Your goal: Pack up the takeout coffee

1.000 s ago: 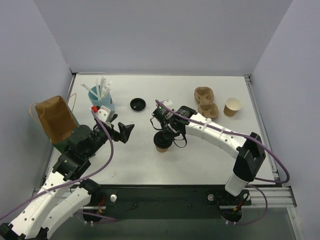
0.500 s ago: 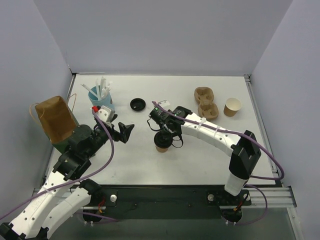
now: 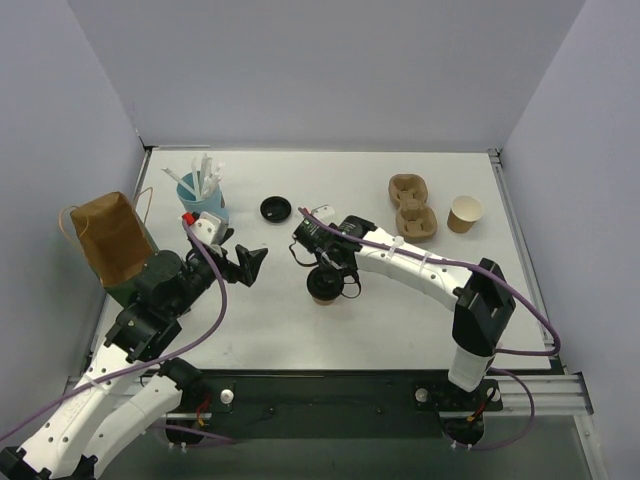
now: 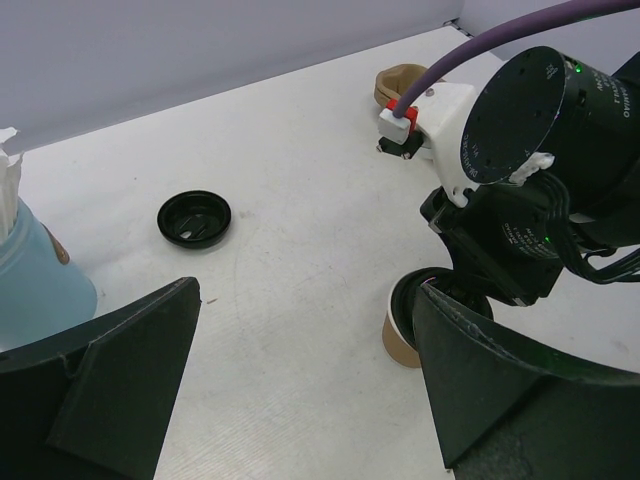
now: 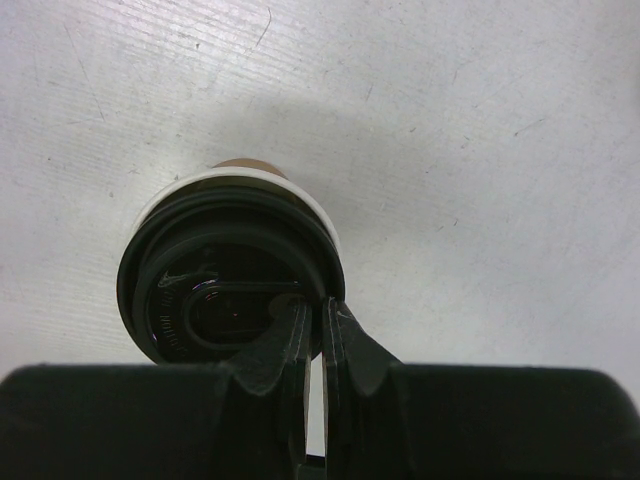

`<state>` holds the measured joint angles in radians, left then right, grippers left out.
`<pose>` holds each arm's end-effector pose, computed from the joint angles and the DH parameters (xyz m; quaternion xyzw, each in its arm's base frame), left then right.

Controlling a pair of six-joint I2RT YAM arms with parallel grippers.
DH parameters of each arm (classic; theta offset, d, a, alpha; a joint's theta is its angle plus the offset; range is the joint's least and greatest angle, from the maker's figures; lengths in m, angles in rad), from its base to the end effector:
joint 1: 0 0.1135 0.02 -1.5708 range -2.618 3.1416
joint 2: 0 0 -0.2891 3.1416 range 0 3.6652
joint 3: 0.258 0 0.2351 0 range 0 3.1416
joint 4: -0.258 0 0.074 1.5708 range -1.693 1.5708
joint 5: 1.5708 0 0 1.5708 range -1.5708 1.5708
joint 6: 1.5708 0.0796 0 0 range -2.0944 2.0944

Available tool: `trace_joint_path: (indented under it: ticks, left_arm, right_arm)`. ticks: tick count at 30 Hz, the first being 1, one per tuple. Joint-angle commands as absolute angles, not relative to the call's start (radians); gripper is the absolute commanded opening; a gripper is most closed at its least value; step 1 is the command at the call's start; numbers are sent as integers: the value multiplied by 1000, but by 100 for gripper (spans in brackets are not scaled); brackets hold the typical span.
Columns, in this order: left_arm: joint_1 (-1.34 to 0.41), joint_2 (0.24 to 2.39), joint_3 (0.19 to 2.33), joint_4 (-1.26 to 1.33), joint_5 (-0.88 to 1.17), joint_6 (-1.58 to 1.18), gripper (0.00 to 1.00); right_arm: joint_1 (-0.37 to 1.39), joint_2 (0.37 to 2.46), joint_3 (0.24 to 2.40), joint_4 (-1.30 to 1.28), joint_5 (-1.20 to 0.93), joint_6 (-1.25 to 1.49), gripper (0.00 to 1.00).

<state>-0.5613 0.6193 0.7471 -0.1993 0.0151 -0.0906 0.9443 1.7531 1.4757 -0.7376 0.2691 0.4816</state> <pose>0.1311 -0.0838 0.3588 0.1757 0.7105 -0.2234 0.6437 0.2440 0.3011 0.2652 -0.1827 0.9360 0.0802 0.2900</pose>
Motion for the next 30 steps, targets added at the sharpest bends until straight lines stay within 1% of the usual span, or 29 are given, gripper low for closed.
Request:
trace_joint_path:
  ticks: [1,9,12,13,22,30]
  left_arm:
    - [-565,604,752,-172,8,-74,97]
    - [-565,601,750,-173,8,-74,97]
    - [-565,598,750,-172,8,-72,97]
    - [-565,600,749,-172,8,-72,97]
    - [-565,600,749,-172,8,-71,97]
    - [-565,601,749,-172,8,-71,97]
  right_arm:
    - [956,1761,1509,-787,301,492,0]
    - [959,1764,1514,-790,314,512,0]
    - [959,1760,1517,-790,324,520,5]
    - [959,1758,1519,-788,328,525,5]
    - [954,1764,1539,-801,350,517,1]
    - [945,1767,1529,-804,331,515,1]
